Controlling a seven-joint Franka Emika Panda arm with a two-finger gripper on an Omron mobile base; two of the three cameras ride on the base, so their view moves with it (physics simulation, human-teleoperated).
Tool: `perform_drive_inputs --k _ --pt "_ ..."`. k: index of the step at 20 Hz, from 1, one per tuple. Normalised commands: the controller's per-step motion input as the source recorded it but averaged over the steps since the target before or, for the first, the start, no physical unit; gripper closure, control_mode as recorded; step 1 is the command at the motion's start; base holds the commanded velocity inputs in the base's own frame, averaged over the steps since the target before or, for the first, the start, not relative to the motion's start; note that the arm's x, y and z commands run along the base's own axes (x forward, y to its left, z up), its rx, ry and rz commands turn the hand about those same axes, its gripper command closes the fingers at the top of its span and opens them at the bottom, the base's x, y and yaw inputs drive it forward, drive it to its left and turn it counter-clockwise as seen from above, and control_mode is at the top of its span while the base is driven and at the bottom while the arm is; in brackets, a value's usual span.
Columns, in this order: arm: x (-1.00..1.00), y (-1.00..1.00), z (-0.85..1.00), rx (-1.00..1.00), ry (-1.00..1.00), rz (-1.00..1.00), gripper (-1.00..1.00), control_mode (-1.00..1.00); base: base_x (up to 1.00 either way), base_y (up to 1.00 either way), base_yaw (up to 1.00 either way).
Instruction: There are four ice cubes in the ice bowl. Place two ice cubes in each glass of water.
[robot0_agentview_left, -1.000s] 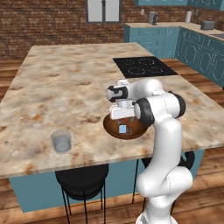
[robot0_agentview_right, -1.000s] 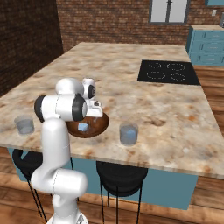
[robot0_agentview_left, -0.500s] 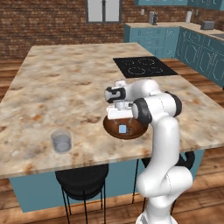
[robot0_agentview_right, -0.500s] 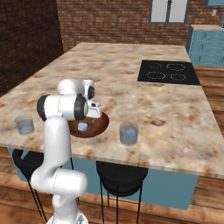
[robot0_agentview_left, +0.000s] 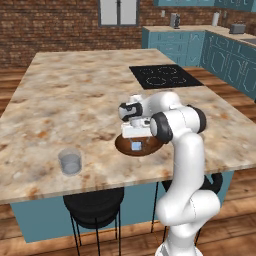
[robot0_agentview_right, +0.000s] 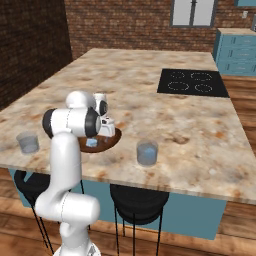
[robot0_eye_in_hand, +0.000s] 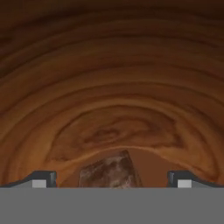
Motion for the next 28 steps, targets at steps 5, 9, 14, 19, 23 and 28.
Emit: perform_drive_inputs --k 5,9,14,19,23,28 --pt "-0.3 0.0 0.0 -0.05 -0.03 -0.14 -1.0 -1.0 0.0 0.0 0.0" --pt "-0.3 0.0 0.0 -0.05 -0.05 -0.16 -1.0 -1.0 0.0 0.0 0.0" --pt "-0.14 0.0 -0.01 -0.05 -0.06 -0.16 -1.0 -1.0 0.0 0.0 0.0" --pt "0.0 0.0 -0.1 -0.05 -0.06 -0.15 -1.0 -1.0 0.0 0.0 0.0" --pt "0.0 -0.01 -0.07 -0.05 -0.07 -0.12 1.0 -1.0 0.0 0.0 0.0" --pt "0.0 -0.04 0.02 -0.04 -0.1 -0.08 1.0 -1.0 0.0 0.0 0.0"
